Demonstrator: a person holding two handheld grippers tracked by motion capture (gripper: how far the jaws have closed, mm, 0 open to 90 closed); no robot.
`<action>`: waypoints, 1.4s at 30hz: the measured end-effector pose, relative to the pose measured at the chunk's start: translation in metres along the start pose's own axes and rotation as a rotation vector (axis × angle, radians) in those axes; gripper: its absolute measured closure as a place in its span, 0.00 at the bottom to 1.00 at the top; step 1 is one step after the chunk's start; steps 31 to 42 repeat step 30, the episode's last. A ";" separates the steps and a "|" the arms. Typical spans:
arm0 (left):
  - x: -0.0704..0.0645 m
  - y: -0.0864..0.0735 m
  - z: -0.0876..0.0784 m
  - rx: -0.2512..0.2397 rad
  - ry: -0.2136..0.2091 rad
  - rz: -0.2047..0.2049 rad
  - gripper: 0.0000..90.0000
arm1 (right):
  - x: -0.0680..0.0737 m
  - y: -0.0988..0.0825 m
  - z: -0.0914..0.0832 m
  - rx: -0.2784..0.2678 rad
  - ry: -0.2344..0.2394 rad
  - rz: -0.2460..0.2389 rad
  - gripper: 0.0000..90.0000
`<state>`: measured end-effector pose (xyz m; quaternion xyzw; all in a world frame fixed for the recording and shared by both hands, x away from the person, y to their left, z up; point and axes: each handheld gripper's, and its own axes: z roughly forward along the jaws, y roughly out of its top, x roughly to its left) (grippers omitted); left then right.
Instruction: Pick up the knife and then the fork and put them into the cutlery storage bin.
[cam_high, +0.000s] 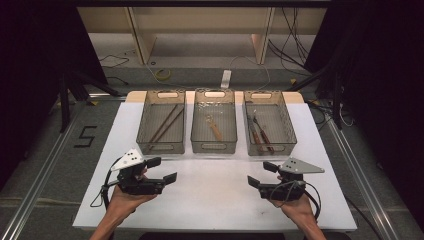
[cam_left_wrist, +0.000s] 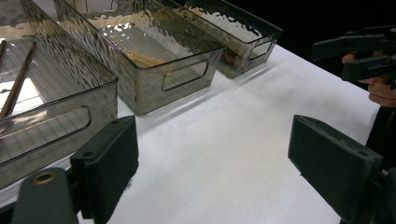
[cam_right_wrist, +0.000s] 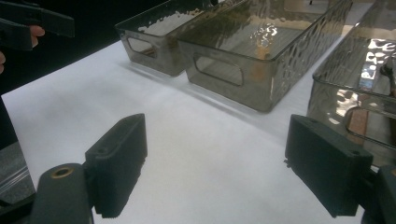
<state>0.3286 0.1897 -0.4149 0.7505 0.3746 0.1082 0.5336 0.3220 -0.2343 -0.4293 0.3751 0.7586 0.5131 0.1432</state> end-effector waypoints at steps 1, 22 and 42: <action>0.000 0.000 0.000 0.000 -0.001 0.000 0.17 | 0.000 -0.001 -0.002 -0.002 -0.003 0.005 0.23; 0.000 0.000 0.001 0.001 -0.006 -0.002 0.17 | 0.000 -0.004 -0.005 -0.001 -0.016 -0.001 0.21; 0.000 0.000 0.001 0.001 -0.006 -0.003 0.17 | 0.000 -0.004 -0.004 0.003 -0.015 -0.005 0.21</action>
